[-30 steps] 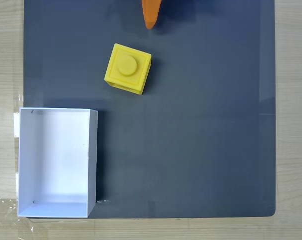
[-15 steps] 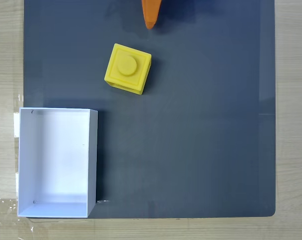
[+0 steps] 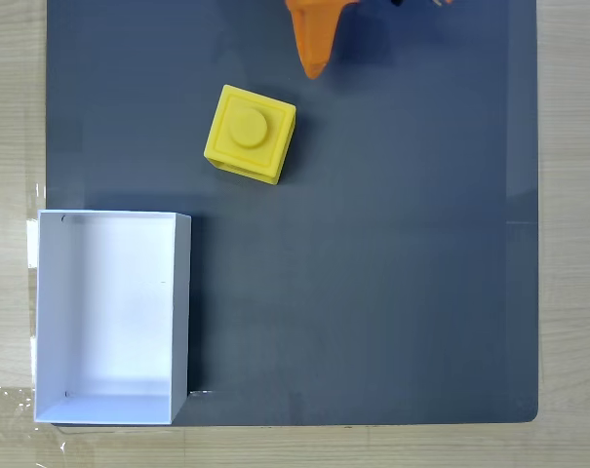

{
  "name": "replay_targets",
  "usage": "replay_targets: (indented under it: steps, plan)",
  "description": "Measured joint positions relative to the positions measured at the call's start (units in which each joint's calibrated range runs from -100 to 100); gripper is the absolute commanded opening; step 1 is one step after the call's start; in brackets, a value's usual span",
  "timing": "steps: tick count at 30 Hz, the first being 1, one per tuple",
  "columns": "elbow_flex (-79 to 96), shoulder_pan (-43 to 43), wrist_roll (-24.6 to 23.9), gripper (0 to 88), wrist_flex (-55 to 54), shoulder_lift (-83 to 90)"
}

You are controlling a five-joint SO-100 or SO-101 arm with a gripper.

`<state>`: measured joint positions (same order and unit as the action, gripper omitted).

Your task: Grasp a yellow block and put it in the box

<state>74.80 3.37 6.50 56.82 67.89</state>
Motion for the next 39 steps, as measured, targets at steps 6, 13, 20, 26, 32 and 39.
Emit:
replay_targets:
  steps: [6,13,20,26,32,39]
  plan:
    - [-26.2,-2.8,-0.2,4.3,4.4,-22.8]
    - [-59.2,-0.1,-0.2,5.2,23.5,-43.9]
    - [-77.8,7.5,0.0,30.5,40.9,-56.6]
    - [-78.2,14.4,0.1,42.3,42.3,-61.9]
    - [-75.6,16.5,0.1,42.7,42.2,-68.3]
    - [-73.4,14.9,-0.3,42.8,42.1,-75.2]
